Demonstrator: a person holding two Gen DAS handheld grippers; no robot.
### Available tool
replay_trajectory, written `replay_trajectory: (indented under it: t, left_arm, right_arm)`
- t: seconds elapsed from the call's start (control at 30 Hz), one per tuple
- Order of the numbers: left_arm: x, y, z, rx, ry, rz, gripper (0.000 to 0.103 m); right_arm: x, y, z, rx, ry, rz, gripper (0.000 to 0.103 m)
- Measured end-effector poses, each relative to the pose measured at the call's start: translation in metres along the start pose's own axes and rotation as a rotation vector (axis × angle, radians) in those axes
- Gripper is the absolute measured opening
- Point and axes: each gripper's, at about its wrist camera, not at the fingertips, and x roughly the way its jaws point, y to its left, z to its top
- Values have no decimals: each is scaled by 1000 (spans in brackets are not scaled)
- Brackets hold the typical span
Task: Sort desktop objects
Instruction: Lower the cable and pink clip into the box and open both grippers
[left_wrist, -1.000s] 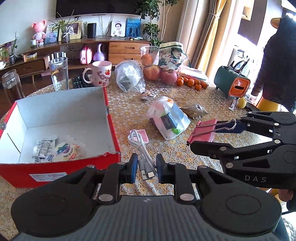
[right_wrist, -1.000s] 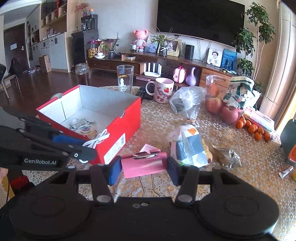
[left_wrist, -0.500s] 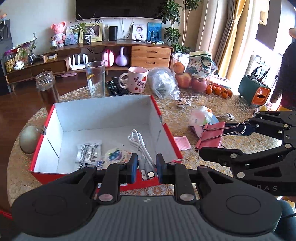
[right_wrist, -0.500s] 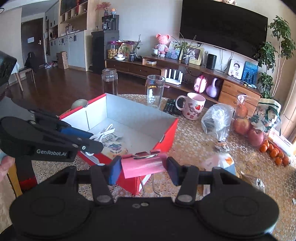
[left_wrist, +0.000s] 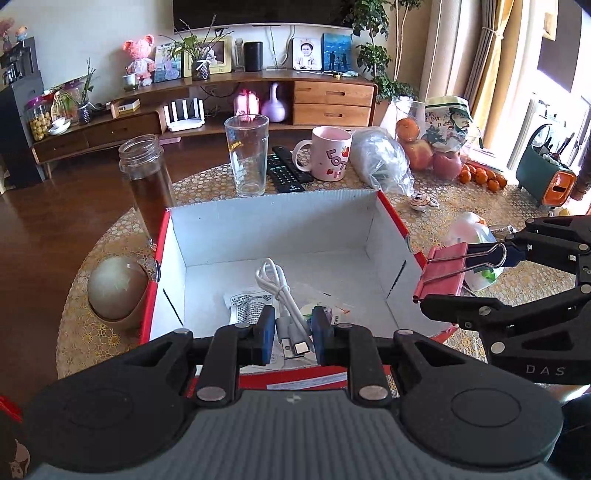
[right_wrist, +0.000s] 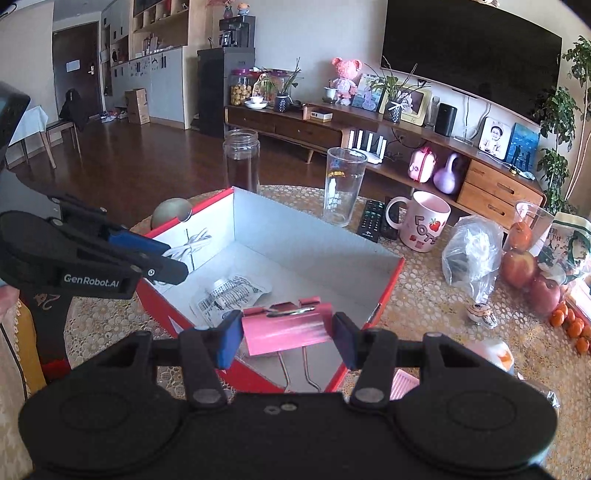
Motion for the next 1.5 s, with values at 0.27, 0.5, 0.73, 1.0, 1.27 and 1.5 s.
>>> replay_trajectory:
  t: [0.27,0.5,0.73,1.0,1.27,1.5]
  left_arm:
    - [36,13,16,46,47,22,20]
    - [75,22,21,56,116,27,20]
    - [102,30,16,28,167,37,20]
    - [118,31,9,33,210,33,20]
    - [114,28,5,22,211,37,20]
    - [101,21,4,14,204,43,20]
  right_arm:
    - [34,1,17,5,39,2,52]
    - [71,-6,22,3,81,-27,52]
    - [112,-5,16,21,173,-31,52]
    - [126,0,7,16,216,-18,53]
    - [107,-1,10,13,163,1,66]
    - [79,-4,8,27,125,20,66]
